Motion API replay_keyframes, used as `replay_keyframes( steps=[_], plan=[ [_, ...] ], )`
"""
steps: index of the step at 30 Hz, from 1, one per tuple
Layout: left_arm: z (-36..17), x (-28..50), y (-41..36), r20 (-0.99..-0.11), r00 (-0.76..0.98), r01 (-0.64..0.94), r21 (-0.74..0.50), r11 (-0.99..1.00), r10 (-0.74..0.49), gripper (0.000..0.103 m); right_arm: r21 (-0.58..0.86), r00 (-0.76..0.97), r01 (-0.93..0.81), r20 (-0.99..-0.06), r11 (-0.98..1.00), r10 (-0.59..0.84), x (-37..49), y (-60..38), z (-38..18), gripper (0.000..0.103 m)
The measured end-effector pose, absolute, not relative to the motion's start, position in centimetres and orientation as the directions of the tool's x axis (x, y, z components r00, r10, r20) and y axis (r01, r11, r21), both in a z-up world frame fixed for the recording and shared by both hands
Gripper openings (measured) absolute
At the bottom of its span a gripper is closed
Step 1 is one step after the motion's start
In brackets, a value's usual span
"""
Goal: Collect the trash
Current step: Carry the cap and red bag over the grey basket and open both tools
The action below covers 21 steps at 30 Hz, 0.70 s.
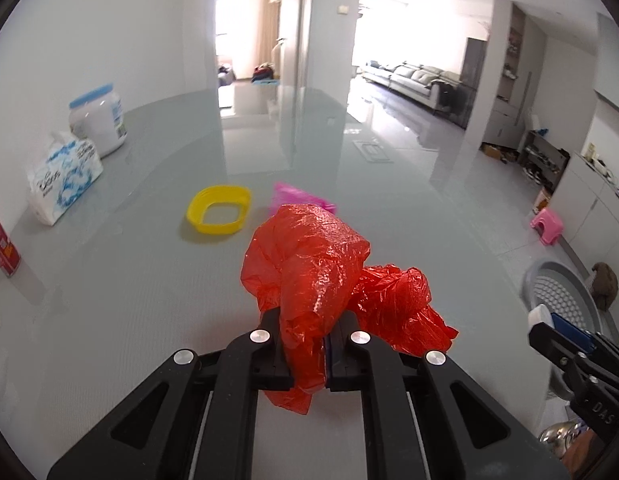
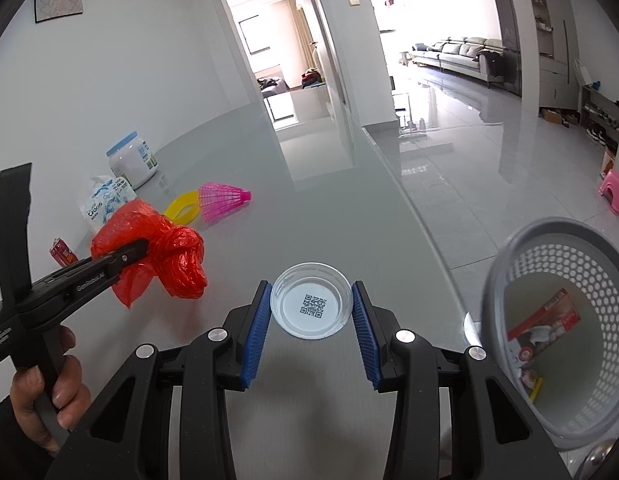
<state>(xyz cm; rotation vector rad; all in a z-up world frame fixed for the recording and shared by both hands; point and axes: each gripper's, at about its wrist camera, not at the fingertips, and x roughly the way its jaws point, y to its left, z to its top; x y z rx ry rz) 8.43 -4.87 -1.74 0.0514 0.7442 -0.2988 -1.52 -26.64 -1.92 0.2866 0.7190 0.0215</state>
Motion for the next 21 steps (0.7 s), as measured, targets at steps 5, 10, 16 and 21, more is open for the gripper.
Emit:
replay_keyframes(
  steps=[5,10,16,21],
  plan=[
    [-0.3,5.2,-9.4,-0.655,0.672,0.402,-0.070,0.913,-0.346,0.009,0.268,0.780,0.152,-0.624,0.951,0.052,-5.5,-30.5,-1.5,0.039],
    [0.2,2.8,-14.5,-0.653,0.626,0.514,-0.066,0.856,-0.426,0.009,0.282,0.792,0.263,-0.609,0.923,-0.040,-9.9,-35.3,-1.6,0.039],
    [-0.4,0.3,-21.5,-0.663,0.547,0.636,-0.068,0.769,-0.511,0.009,0.293,0.770,0.410,-0.618,0.864,-0.156,-14.4,-41.1,-2.6,0.039],
    [-1.9,-1.0,-26.7,-0.677,0.493,0.715,-0.042,0.698,-0.546,0.009,0.312,0.741,0.500,-0.637,0.808,-0.212,-16.6,-45.0,-4.3,0.039]
  ],
)
